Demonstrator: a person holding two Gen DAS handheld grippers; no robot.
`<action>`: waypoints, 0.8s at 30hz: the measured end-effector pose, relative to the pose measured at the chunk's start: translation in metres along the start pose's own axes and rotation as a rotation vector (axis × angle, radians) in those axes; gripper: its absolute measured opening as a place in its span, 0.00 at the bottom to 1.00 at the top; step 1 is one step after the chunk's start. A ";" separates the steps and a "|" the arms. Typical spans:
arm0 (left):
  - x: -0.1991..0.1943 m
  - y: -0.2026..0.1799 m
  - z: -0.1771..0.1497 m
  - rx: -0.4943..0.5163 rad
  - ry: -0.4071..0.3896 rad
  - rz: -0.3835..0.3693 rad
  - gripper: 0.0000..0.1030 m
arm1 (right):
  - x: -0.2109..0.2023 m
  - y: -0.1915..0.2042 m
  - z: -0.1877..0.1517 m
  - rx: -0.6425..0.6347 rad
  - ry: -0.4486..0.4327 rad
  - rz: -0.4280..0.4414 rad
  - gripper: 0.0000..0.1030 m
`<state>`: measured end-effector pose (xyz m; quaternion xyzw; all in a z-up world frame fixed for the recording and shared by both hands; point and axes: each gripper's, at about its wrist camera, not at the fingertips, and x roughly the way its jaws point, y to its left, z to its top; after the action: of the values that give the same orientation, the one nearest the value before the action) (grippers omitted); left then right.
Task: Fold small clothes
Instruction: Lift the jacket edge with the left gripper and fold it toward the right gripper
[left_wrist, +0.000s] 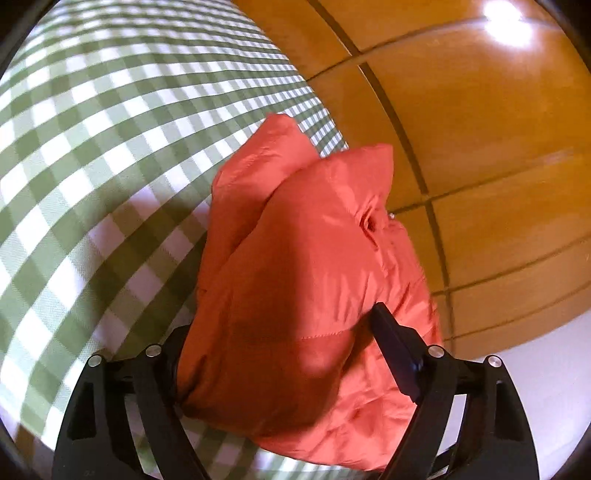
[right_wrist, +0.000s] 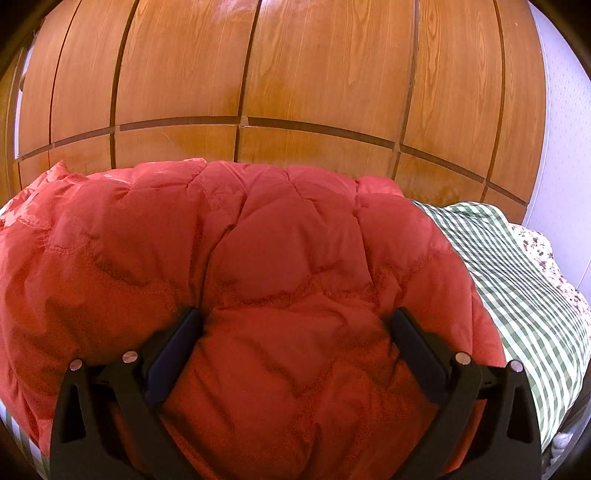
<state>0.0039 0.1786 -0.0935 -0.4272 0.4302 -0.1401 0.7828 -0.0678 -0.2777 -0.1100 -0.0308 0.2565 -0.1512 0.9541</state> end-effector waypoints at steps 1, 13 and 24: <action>0.003 0.001 0.002 -0.003 -0.003 -0.005 0.81 | -0.001 0.000 -0.001 -0.001 -0.001 -0.002 0.98; -0.001 -0.017 0.017 0.091 -0.032 -0.122 0.22 | -0.013 -0.013 0.030 0.005 0.061 0.031 0.98; -0.018 -0.047 0.018 0.175 -0.086 -0.213 0.21 | 0.068 0.002 0.121 -0.042 0.129 -0.017 0.98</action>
<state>0.0144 0.1711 -0.0420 -0.4061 0.3345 -0.2407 0.8156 0.0497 -0.2984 -0.0379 -0.0434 0.3202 -0.1554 0.9335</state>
